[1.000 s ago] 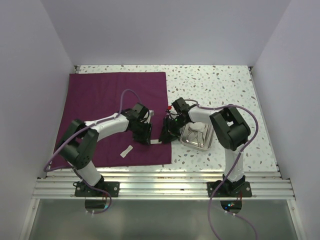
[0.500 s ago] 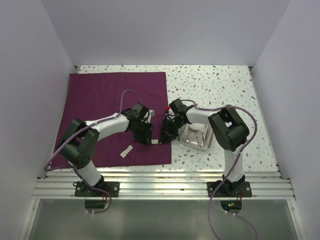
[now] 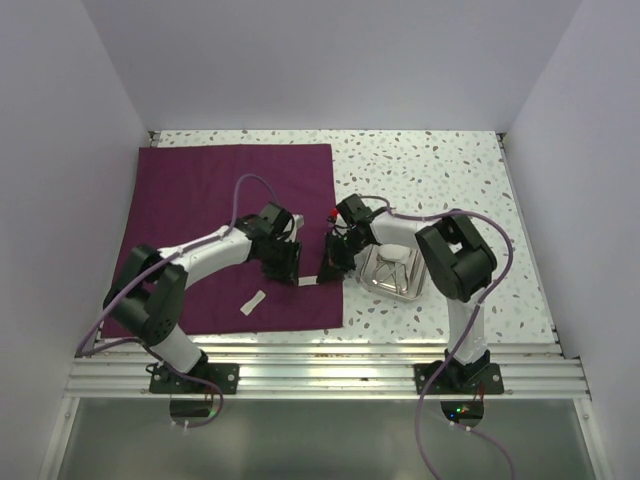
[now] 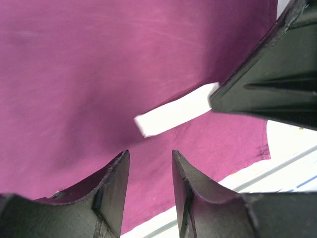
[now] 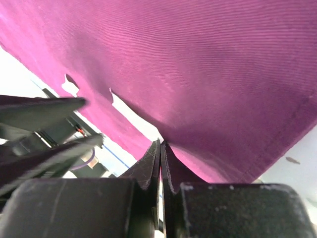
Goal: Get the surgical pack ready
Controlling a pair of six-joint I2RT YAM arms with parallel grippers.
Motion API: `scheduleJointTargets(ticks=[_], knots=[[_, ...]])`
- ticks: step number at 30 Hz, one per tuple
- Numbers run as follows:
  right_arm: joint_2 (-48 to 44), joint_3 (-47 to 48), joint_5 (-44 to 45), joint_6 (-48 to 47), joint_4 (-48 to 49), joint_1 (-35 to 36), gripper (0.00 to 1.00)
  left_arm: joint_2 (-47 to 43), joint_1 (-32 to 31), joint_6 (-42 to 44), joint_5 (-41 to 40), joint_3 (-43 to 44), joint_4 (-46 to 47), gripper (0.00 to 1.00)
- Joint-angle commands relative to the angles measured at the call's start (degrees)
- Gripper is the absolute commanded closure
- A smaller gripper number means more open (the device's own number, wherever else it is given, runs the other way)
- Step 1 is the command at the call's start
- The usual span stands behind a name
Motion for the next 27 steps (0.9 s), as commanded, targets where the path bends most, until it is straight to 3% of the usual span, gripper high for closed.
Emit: scheduleJointTargets(ticks=[1,5,7,11,19,26,27], knots=[[-4.77,3.43,1.84,-3.30,-2.50,0.02,1.00,-6.08,2.14,0.10,-6.43,2.41,-5.09,0.55],[-8.19,6.42,5.00,-8.58,-12.06,-0.86,1.00,-8.36,4.77,-2.62,-17.30,4.52,-13.10,0.53],[-11.09,4.86,5.71,-9.46,-13.31,-2.26,1.00,-8.45,5.13,-3.15,-18.92,5.05,-16.52,0.53],[-19.96,0.72,2.81,-10.95,-16.98,-9.71,1.00,-9.68,5.13,-5.87,-19.45,3.04,-18.12,0.53],[-33.77,-7.97,6.67,-20.71,-28.69,-25.71,1.00,-9.07,5.13,-6.41,-19.80,0.83,-20.05,0.57],[-35.46,-14.49,5.88,-20.72,-26.51,-27.93,1.00,-9.16,5.13,-7.28,-20.68,0.66,-22.43,0.57],[-35.19,-14.58,6.75,-20.63,-26.67,-27.93,0.96,-8.98,5.13,-7.63,-20.86,0.22,-23.39,0.56]])
